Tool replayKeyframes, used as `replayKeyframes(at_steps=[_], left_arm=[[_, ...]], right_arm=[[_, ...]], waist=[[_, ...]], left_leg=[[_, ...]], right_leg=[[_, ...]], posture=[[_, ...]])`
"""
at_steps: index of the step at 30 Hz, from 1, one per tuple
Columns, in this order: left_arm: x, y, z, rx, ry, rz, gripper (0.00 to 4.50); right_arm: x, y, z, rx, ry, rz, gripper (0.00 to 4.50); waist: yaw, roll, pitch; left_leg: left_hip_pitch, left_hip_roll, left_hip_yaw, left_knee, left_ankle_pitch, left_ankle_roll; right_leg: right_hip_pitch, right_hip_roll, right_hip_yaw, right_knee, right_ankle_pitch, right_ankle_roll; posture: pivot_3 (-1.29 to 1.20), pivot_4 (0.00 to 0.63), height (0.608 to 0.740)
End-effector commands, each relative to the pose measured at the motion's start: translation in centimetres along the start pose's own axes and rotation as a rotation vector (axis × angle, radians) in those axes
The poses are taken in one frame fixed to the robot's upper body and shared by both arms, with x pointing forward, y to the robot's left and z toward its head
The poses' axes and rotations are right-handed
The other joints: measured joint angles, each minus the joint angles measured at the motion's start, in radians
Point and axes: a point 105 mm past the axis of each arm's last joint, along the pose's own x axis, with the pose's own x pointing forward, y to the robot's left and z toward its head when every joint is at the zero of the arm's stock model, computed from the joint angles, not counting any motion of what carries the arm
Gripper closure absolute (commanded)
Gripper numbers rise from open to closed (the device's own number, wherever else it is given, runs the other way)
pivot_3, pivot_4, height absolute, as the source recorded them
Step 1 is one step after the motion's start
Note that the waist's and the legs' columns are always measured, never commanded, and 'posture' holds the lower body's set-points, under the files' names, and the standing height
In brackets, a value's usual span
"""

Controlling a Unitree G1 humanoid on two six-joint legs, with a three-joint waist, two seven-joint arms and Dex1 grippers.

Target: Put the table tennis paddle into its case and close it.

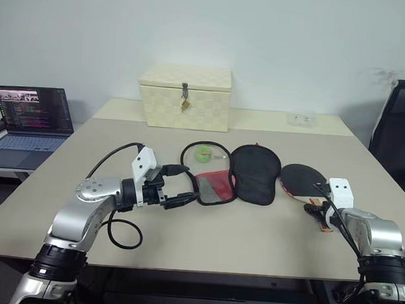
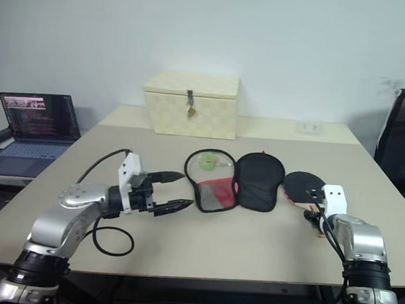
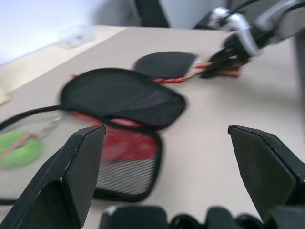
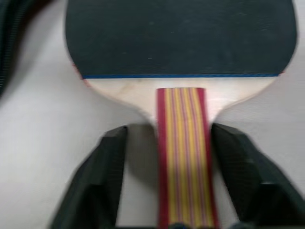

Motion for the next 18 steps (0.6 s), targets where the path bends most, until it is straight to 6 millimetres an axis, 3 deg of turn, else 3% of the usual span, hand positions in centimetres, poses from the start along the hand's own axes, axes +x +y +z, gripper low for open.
replayKeyframes(at_steps=[1, 2, 7, 9, 13, 16, 18], left_arm=[[-0.7, -1.0, 1.5, 0.009, -0.013, -0.076, 0.00], [-0.8, -1.1, 1.5, 0.004, -0.008, -0.086, 0.00], [-1.1, -1.0, 1.6, 0.004, 0.002, -0.093, 0.00], [-1.1, -1.0, 1.6, 0.006, 0.001, -0.088, 0.00], [-1.3, -1.1, 1.5, 0.007, 0.005, -0.075, 0.00], [-1.5, -1.3, 1.3, 0.006, 0.010, -0.067, 0.00], [-1.5, -1.3, 1.3, 0.005, 0.010, -0.066, 0.00]], right_arm=[[0.3, 0.2, 0.0, -0.004, 0.010, 0.015, 3.12], [0.3, 0.2, -0.1, -0.003, 0.010, 0.015, 3.37], [0.3, 0.3, 0.6, 0.021, -0.019, 0.011, 3.41], [0.0, 0.7, 2.0, 0.069, -0.064, 0.041, 3.41], [-1.8, 0.9, 7.0, 0.124, -0.203, 0.055, 3.41], [-3.6, 2.8, 10.5, 0.120, -0.297, 0.104, 3.41], [-4.0, 4.7, 11.1, 0.115, -0.309, 0.147, 3.41]], waist=[[-0.002, 0.000, 0.000], [-0.003, 0.000, 0.000], [-0.004, 0.000, 0.000], [-0.005, 0.000, 0.000], [-0.008, 0.003, 0.002], [-0.008, 0.005, 0.004], [-0.010, 0.005, 0.004]], left_leg=[[0.000, 0.000, 0.000, 0.000, 0.000, 0.000], [0.000, 0.000, 0.000, -0.001, 0.000, 0.000], [0.000, 0.000, 0.000, -0.001, 0.000, 0.000], [0.000, 0.000, 0.000, -0.001, 0.000, 0.000], [-0.001, 0.000, 0.001, -0.002, 0.000, 0.000], [-0.005, 0.000, 0.006, -0.005, 0.000, 0.000], [-0.009, 0.000, 0.007, -0.005, 0.000, 0.000]], right_leg=[[0.000, 0.000, 0.000, 0.000, 0.000, -0.001], [0.000, 0.000, 0.000, 0.000, 0.000, -0.001], [0.000, 0.000, 0.000, 0.000, -0.001, 0.001], [0.000, 0.000, 0.001, 0.000, -0.001, 0.001], [-0.004, 0.000, 0.003, 0.001, 0.000, 0.000], [-0.012, 0.000, 0.013, 0.002, 0.002, -0.003], [-0.017, 0.000, 0.015, 0.003, 0.002, -0.003]], posture=[[0.00, 0.150, 0.740], [0.00, 0.150, 0.740], [0.00, 0.150, 0.740], [0.00, 0.150, 0.740], [0.00, 0.150, 0.740], [0.00, 0.150, 0.740], [0.00, 0.150, 0.740]])
